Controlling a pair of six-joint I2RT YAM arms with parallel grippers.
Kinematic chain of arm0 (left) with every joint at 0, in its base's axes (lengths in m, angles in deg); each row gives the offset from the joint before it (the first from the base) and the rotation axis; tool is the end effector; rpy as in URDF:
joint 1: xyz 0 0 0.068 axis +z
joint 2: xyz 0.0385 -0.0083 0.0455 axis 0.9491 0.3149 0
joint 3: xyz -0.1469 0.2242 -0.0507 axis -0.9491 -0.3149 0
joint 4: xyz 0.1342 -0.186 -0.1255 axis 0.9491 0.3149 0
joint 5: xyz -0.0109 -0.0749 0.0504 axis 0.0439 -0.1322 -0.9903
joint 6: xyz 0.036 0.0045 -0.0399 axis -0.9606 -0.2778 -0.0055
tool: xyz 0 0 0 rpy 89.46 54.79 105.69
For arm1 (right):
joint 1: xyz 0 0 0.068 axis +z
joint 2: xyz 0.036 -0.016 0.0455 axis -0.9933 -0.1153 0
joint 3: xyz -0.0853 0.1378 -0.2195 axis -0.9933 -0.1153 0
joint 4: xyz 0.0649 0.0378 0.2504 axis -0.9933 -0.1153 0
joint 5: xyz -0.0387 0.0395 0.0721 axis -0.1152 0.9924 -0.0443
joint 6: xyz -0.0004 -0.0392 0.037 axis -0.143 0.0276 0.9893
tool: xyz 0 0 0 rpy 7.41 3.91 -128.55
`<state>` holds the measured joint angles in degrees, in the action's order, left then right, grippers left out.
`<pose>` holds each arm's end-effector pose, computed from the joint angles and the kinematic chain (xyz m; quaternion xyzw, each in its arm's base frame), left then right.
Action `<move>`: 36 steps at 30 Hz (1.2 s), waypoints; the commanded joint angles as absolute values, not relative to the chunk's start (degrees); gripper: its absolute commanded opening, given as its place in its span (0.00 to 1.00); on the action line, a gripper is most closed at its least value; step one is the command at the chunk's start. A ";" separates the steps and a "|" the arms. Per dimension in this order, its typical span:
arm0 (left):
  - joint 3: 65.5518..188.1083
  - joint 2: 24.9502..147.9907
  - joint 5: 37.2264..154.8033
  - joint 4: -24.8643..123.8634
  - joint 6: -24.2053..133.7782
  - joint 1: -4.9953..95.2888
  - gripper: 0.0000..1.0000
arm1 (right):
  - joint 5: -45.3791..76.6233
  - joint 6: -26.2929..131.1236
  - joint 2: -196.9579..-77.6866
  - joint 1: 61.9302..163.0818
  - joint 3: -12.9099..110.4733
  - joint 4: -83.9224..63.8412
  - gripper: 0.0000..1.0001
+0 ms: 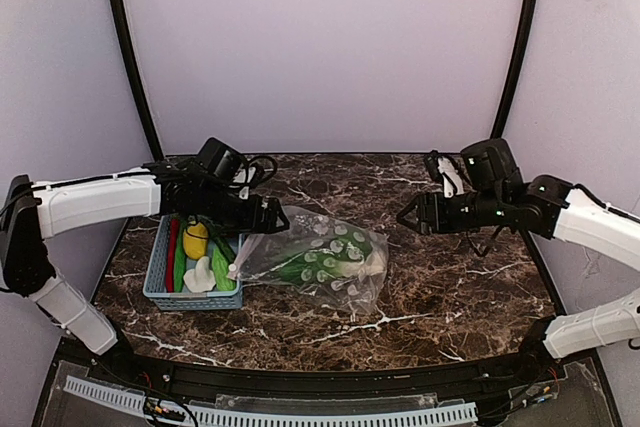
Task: Place the food in the zip-top bag and seal the zipper
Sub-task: Adjust the zipper food storage bag at the center of the board.
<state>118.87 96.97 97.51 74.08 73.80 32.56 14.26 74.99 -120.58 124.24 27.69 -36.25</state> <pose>0.2517 -0.2123 0.2659 0.1010 0.9128 -0.2859 0.2736 0.1828 0.1633 0.3037 -0.1137 0.8851 0.2982 0.3388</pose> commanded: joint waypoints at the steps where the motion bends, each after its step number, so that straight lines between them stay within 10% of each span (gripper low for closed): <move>1: 121.29 99.55 94.21 74.40 70.61 33.47 0.99 | 15.10 76.90 -117.88 124.03 26.42 -35.02 0.64; 12: 120.94 100.34 92.17 74.20 69.33 35.86 0.93 | 15.99 76.98 -116.97 123.95 25.14 -35.08 0.66; 19: 122.13 103.30 95.33 77.19 67.83 36.82 0.63 | 16.74 76.90 -117.49 123.92 25.18 -34.93 0.66; 31: 119.79 104.79 98.69 73.60 69.98 38.62 0.57 | 16.86 76.98 -116.18 123.98 24.52 -34.99 0.66; 36: 117.22 104.52 102.90 70.21 71.89 39.21 0.36 | 16.80 77.20 -115.82 123.97 24.39 -35.00 0.67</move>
